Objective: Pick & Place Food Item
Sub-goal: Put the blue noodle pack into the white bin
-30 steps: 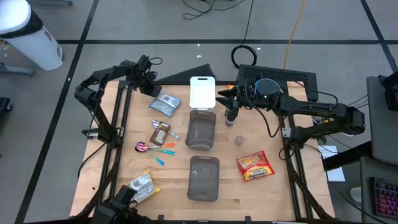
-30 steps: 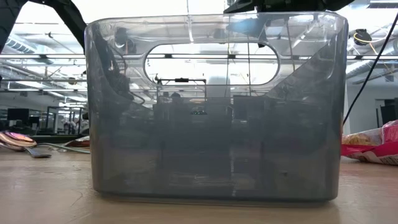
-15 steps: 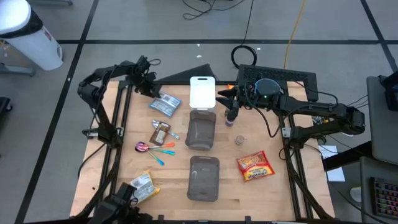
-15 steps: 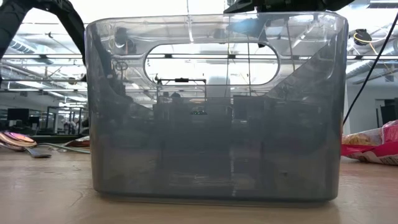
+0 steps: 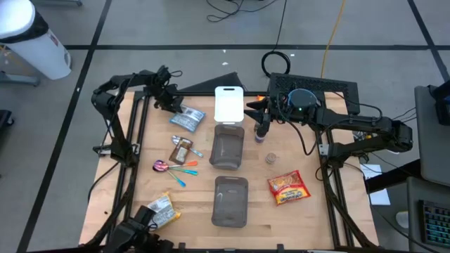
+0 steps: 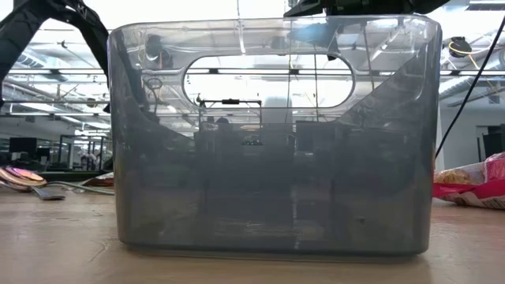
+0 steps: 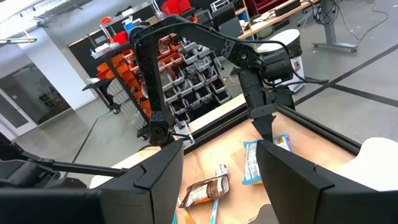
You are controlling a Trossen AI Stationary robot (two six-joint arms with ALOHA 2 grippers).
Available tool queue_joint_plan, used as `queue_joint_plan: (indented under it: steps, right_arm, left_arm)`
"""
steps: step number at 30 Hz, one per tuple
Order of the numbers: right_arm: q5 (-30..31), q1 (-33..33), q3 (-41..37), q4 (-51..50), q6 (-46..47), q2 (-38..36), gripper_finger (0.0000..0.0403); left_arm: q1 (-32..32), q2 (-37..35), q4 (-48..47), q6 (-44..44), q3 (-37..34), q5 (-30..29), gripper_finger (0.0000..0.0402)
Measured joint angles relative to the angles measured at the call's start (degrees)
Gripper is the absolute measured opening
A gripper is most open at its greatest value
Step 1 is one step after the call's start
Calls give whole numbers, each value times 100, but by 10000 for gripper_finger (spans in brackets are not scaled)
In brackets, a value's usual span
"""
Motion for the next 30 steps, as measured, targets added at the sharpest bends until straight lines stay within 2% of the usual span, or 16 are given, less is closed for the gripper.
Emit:
queue_joint_plan:
  steps: [8, 23, 25, 30]
  right_arm:
    - [0, 0, 0, 0, -8, 0, 196]
    - [0, 0, 0, 0, -27, 0, 196]
    - [2, 0, 0, -2, -29, 0, 196]
    - [2, 0, 0, -2, -27, 0, 196]
  left_arm:
    - [77, 16, -82, -60, -11, 210, 159]
    - [279, 11, -308, -362, 304, 263, 159]
    - [292, 11, -358, -364, 304, 168, 159]
    - [193, 9, -580, -206, 304, -531, 159]
